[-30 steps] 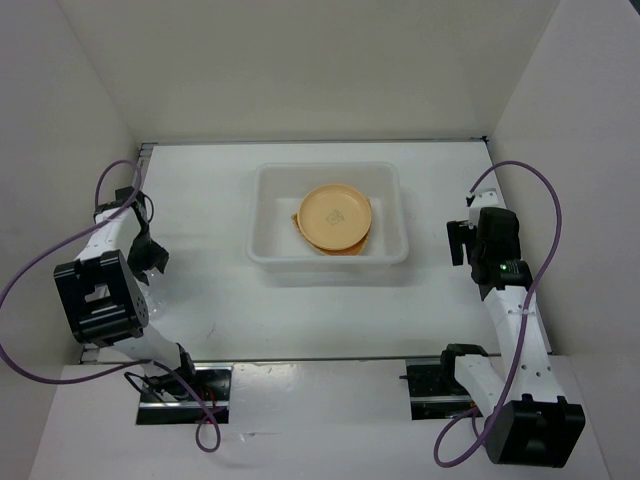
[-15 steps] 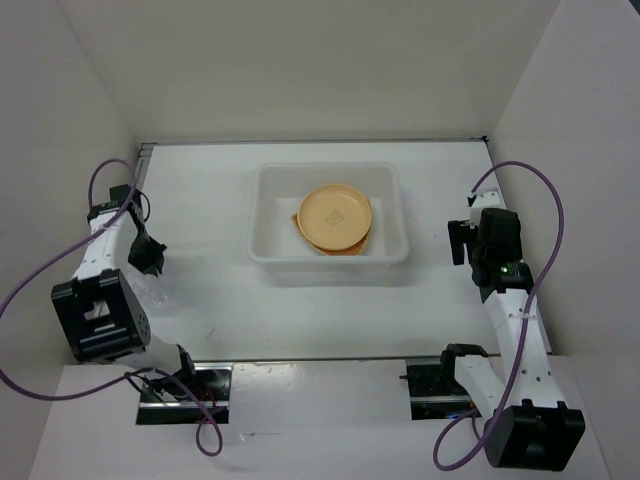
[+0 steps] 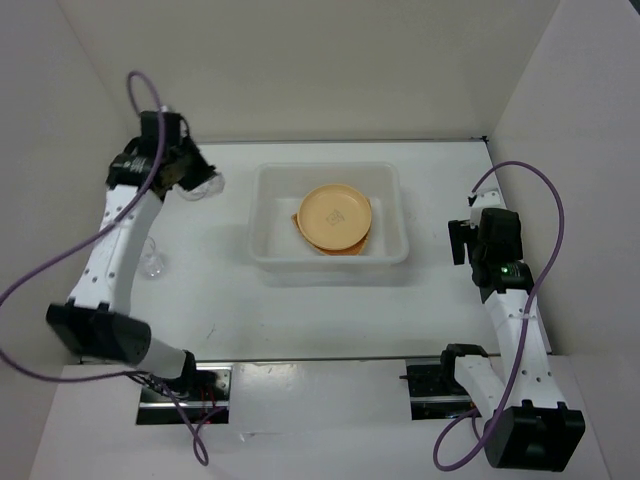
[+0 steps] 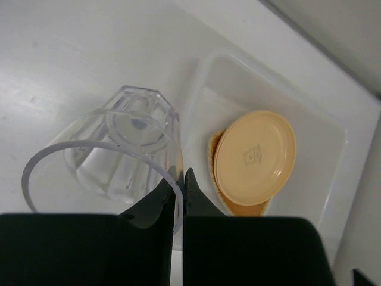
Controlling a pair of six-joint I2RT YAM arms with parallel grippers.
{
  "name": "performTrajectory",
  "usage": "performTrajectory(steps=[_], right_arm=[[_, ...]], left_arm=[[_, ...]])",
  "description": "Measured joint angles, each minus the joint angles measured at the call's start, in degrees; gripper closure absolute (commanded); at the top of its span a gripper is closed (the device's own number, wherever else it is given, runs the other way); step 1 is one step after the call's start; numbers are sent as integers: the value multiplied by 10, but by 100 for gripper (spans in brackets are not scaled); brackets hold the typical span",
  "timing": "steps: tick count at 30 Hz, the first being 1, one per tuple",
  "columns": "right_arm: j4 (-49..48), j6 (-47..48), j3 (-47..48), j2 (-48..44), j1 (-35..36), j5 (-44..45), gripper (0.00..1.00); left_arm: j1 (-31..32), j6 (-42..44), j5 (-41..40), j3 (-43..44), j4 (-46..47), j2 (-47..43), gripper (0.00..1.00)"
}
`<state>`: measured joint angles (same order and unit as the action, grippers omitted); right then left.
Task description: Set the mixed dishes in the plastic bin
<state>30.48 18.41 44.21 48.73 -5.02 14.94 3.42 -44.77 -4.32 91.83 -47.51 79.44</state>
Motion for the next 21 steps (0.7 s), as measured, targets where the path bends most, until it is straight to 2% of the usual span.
performTrajectory(steps=[4,7,9,14,21], right_arm=[[-1,0,0,-7,0,5,2],[-1,0,0,-16,0,7,2],[-3,-2,-1,-20,0,7,2],[-5,-6,-6,-27,0,9,2],[-6,-6,-7,-34,0,9,2]], left_arm=[[83,73,21,127,10,170,100],[122,108,31,142,-4,245,100],[139,143,17,169,-9,273,100],[169,167,20,272,-49,349,100],[229,179,8,309,-82,449,100]])
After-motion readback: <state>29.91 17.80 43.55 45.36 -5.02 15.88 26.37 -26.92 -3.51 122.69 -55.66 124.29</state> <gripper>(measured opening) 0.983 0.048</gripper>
